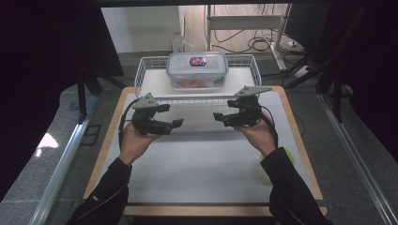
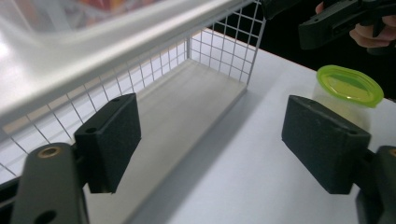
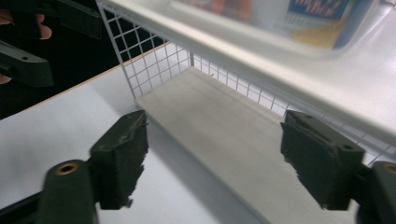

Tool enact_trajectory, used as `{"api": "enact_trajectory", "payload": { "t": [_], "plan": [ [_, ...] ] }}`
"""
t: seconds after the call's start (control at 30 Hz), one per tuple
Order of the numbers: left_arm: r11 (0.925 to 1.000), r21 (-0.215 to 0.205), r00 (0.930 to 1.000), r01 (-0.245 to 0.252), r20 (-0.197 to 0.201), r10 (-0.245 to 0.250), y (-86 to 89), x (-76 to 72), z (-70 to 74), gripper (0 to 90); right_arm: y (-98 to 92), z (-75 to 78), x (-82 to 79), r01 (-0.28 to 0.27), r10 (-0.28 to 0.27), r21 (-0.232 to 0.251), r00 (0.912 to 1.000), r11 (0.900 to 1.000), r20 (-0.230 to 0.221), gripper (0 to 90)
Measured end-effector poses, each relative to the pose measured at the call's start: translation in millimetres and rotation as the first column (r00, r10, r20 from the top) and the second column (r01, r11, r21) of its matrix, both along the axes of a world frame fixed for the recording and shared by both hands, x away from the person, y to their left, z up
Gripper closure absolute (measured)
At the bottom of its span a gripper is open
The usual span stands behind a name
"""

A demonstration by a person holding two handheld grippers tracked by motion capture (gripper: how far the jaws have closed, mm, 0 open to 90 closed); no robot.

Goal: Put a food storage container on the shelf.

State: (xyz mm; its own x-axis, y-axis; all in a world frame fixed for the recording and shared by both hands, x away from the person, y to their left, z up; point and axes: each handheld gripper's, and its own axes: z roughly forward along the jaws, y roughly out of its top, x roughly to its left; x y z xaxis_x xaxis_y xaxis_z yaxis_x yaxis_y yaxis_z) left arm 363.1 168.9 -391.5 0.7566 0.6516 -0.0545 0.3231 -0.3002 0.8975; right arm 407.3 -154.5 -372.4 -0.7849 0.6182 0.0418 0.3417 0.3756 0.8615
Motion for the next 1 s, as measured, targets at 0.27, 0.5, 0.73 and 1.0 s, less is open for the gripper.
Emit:
{"api": "enact_trajectory", "payload": {
  "t": [0.27,0.5,0.73,1.0],
  "plan": [
    [0.9995,-0.012,0.9996,-0.029,0.002,0.029,6.4,-24.8,-20.8,7.6,-5.7,-19.6,-15.0,-0.006,0.006,-0.013,1.0,1.0,0.004,10.9],
    [0.9997,0.005,0.9995,-0.024,0.022,0.024,7.2,-46.3,-37.6,3.6,-18.8,-36.9,-31.9,0.005,-0.005,-0.012,0.9998,1.0,-0.02,6.4],
    [0.9996,0.016,0.9997,-0.023,0.01,0.023,8.5,-62.6,-61.8,2.4,-29.1,-46.2,-50.0,-0.002,0.001,-0.015,0.9996,1.0,-0.028,3.2],
    [0.9991,0.028,0.9995,-0.033,0.0,0.033,14.3,-79.6,-85.6,1.6,-38.2,-59.1,-69.7,0.019,-0.02,-0.019,0.9989,1.0,-0.042,1.6]
  ]
}}
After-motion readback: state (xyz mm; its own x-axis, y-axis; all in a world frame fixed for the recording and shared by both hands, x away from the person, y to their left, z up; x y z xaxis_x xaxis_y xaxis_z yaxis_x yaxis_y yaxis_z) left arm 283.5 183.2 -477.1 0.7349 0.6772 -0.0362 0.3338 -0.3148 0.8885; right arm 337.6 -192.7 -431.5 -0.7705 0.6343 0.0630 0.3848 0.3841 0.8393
